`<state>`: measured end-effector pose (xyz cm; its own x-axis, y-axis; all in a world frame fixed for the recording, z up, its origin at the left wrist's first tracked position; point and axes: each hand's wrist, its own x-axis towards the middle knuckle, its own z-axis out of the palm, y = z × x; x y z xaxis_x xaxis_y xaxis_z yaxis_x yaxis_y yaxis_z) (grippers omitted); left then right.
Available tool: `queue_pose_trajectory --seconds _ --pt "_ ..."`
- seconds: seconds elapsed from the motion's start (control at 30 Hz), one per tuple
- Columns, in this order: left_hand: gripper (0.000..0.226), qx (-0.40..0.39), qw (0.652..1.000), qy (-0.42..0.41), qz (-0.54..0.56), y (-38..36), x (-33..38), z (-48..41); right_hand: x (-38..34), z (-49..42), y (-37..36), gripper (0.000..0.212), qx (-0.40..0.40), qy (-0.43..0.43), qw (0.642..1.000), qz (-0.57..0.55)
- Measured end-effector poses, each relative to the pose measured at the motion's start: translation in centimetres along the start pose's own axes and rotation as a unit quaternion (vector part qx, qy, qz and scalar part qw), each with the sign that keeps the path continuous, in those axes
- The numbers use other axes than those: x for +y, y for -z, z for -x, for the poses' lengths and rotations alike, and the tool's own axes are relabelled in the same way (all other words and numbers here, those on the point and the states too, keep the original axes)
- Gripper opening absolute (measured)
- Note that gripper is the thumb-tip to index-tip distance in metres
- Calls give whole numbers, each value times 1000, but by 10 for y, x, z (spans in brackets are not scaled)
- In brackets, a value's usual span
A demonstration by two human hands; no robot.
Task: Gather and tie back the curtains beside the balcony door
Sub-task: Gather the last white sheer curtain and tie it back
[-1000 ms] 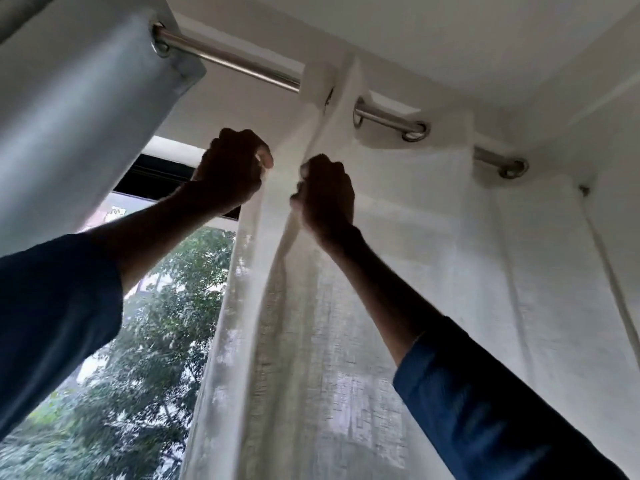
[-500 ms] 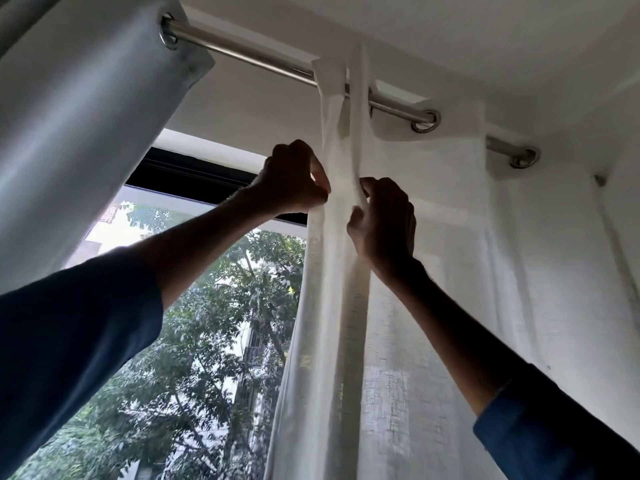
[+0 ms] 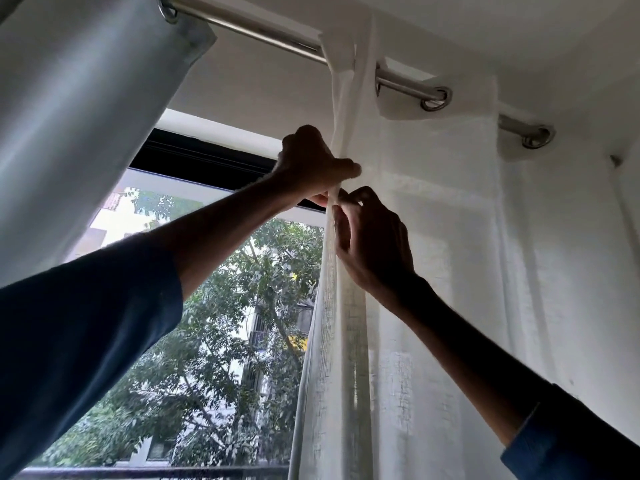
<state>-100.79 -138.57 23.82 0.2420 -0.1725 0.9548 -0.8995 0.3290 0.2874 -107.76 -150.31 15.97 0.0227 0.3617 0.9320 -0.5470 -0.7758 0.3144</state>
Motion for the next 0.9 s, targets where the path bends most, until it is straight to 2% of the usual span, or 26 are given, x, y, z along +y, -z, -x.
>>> queue_pose_trajectory --seconds 0.07,0.17,0.27,0.37,0.43,0.47,0.57,0.67,0.73,0.77,0.8,0.87,0.9 --pt "49 20 998 5 -58 -4 -1 0 -2 5 7 31 -16 14 1000 -1" --pt "32 14 995 12 -96 -14 -6 1 3 14 13 34 -32 19 999 -27" --pt "20 28 991 -4 -133 -23 -14 0 22 20 16 42 -9 -23 998 -65" --pt "26 44 989 -9 -138 -28 -19 -1 57 25 21 29 56 -71 996 -27" --pt "32 59 985 -31 -159 -30 -23 0 87 27 25 19 70 -114 991 20" --pt "36 64 982 -48 -171 -31 -25 1 102 27 28 22 72 -145 986 37" --pt "48 79 975 -98 -182 -35 -32 6 141 26 35 57 86 -249 964 40" --pt "59 95 975 -128 -157 -38 -34 10 157 23 38 99 50 -396 915 -53" --pt "65 99 974 -140 -147 -40 -33 13 159 23 34 109 10 -456 885 -94" --pt "65 102 974 -145 -142 -40 -32 15 159 24 31 103 -5 -469 877 -99" --pt "63 105 973 -150 -140 -40 -31 16 159 25 27 86 -12 -471 877 -97" --pt "60 106 970 -168 -141 -39 -33 16 157 24 23 36 5 -454 887 -83" --pt "59 103 968 -178 -142 -38 -34 15 154 24 21 31 16 -441 894 -78"
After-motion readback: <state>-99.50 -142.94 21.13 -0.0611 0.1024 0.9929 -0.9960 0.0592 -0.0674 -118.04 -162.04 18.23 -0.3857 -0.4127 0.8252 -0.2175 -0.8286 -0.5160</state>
